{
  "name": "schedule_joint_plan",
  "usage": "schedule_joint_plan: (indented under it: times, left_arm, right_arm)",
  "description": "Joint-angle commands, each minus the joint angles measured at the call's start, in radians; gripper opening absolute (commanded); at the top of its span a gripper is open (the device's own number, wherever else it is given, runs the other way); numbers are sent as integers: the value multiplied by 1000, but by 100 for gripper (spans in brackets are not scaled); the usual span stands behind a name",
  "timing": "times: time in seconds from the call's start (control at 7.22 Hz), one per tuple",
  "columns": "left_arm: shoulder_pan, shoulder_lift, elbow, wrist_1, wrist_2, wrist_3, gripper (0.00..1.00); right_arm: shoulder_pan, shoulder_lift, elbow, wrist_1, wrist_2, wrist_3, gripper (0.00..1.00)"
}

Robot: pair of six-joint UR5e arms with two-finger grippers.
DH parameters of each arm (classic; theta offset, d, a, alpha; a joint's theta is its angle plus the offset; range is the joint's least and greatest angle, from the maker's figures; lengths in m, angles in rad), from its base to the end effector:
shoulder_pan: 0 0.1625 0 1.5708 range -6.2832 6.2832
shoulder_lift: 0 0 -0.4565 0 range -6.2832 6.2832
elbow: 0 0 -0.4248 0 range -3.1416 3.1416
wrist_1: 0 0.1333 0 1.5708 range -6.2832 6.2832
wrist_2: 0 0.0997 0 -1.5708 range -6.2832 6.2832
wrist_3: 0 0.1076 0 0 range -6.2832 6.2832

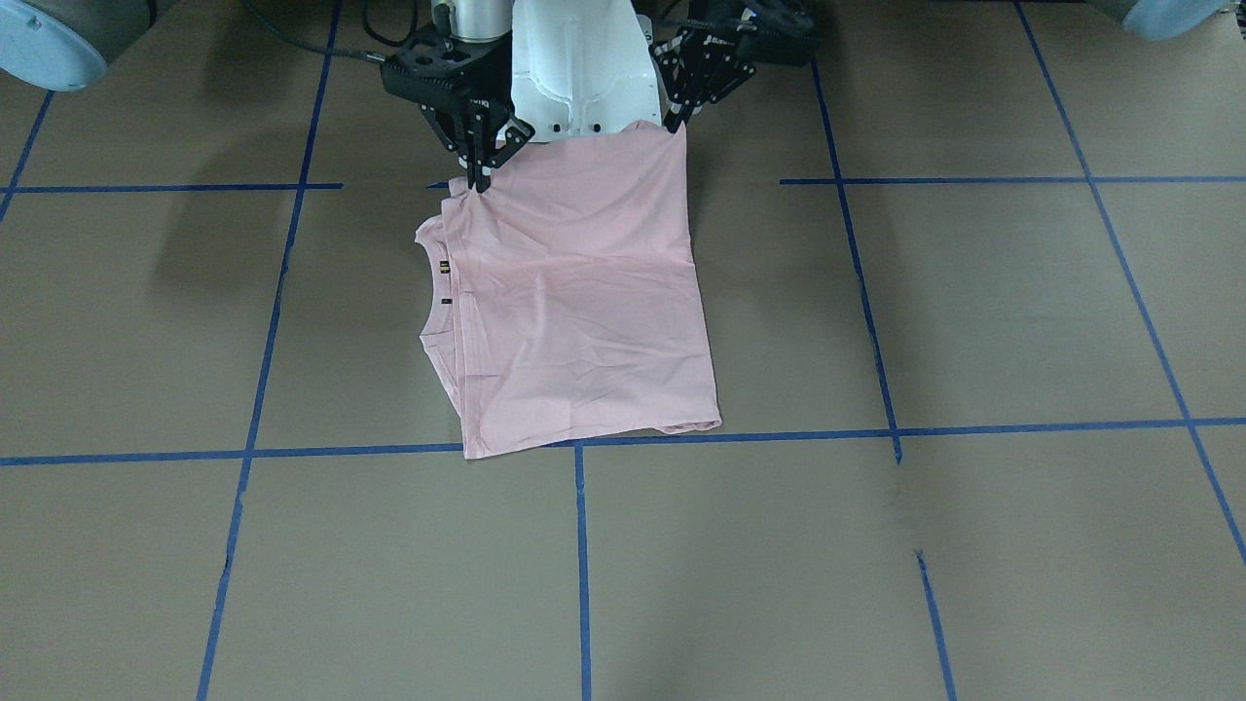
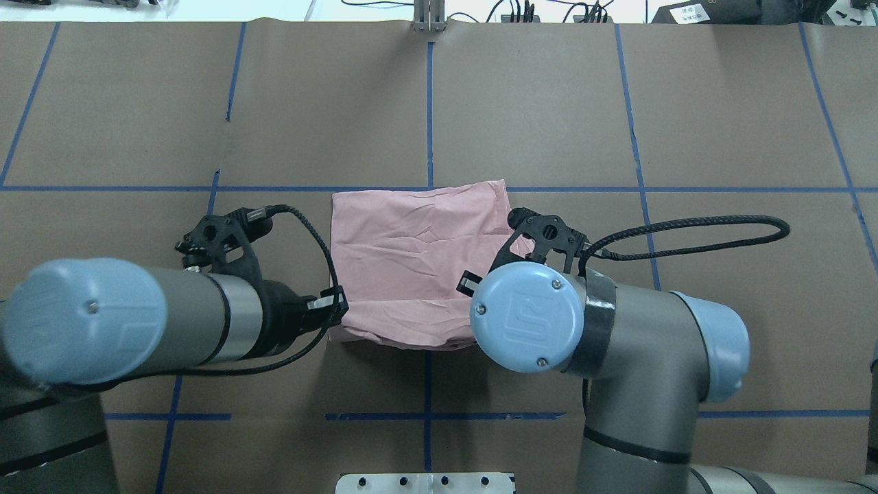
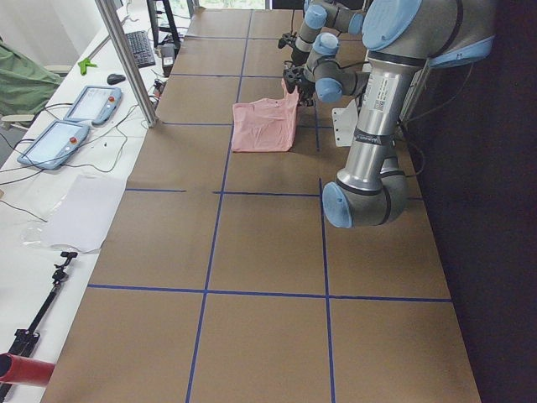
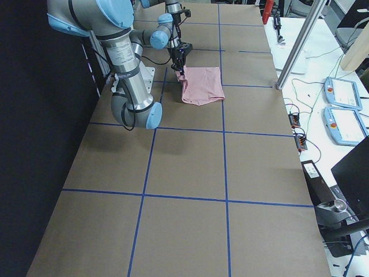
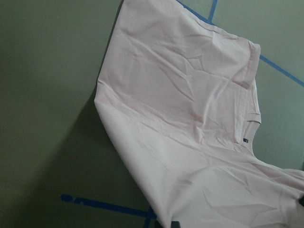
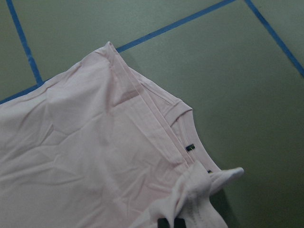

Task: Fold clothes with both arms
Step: 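Lift the near shirt edge with both grippers and fold it away from the robot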

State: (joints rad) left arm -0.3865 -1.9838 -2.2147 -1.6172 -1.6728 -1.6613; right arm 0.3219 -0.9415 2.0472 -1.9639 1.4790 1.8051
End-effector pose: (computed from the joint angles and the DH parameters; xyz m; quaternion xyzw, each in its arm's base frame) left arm 0.4471 -0.3141 0.1699 0.0342 0.5241 -0.1750 0.8328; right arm -0.5284 -0.3271 0.1678 0.0582 -0.3462 0.2724 0.8958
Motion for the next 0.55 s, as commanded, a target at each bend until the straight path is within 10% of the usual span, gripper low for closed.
schedule_joint_plan:
  times: [0.0,0.42]
  left_arm:
    - [-89,-64,177,-61,-2,92,0]
    - [-182,-122,489,-306,-4,150,0]
  right_arm:
    - [84,6,-184,200,0,-59,0]
    - [158,125,-465,334,3,-102,0]
